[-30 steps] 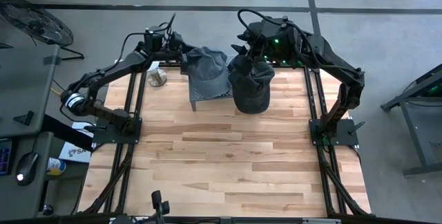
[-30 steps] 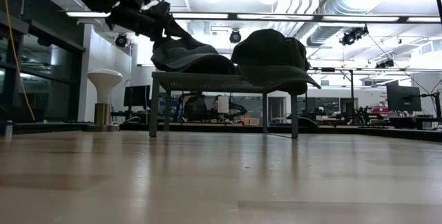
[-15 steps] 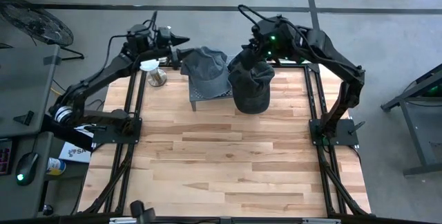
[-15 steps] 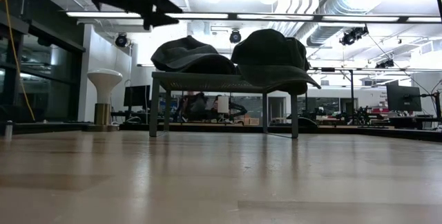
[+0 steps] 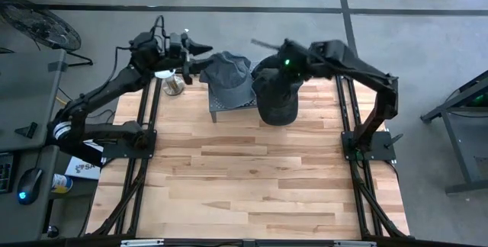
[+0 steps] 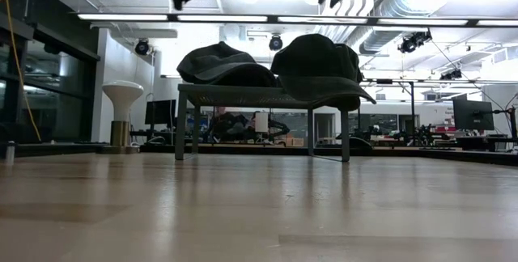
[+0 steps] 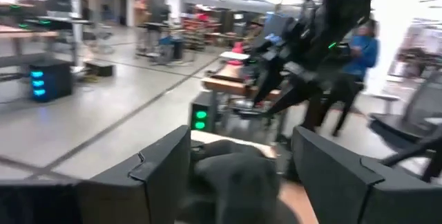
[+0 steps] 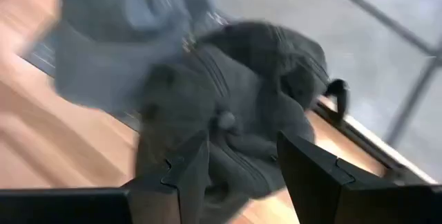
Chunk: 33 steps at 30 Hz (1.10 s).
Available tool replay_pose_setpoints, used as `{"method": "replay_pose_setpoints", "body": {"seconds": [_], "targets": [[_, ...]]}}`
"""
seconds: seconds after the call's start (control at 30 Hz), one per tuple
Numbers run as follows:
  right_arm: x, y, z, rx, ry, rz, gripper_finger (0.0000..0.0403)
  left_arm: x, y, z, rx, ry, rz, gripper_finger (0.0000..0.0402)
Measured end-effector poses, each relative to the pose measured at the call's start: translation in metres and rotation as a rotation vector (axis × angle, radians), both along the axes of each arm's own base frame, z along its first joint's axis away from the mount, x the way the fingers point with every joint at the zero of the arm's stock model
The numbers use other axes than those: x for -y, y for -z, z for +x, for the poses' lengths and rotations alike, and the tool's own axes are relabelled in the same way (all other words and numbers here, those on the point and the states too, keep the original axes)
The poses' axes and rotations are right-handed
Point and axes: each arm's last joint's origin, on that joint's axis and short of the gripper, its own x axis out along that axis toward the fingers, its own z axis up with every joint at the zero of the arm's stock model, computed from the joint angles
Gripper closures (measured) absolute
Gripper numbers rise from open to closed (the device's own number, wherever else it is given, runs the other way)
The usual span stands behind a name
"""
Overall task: Pick & Place hat
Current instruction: Adjust the black caps on the shelf
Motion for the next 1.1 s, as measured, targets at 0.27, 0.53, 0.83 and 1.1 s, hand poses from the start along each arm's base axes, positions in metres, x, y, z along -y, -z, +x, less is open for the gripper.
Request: {"method": "replay_pose_setpoints", "body": {"seconds": [0.27,0.53,0.83,1.1], "targets": [[-0.036,0.037,-0.013,-0.069,0.037,-0.009,0.0237,0.009,-0.006,0.047,-0.019,0.105,-0.05,0.0196],[-0.08,0.07,-0.034,0.244,-0.005,-0.051,0.0237,-0.011,0.003,0.086,-0.158,0.105,-0.16,0.0226],[-0.114,0.137,-0.039,0.233,-0.364,-0.251,0.0237,-0.023,0.014,0.104,-0.234,0.123,-0.22,0.0253],[-0.144,0.184,-0.047,0.27,-0.415,-0.224,0.0237,-0.022,0.014,0.105,-0.235,0.144,-0.224,0.0255]]}}
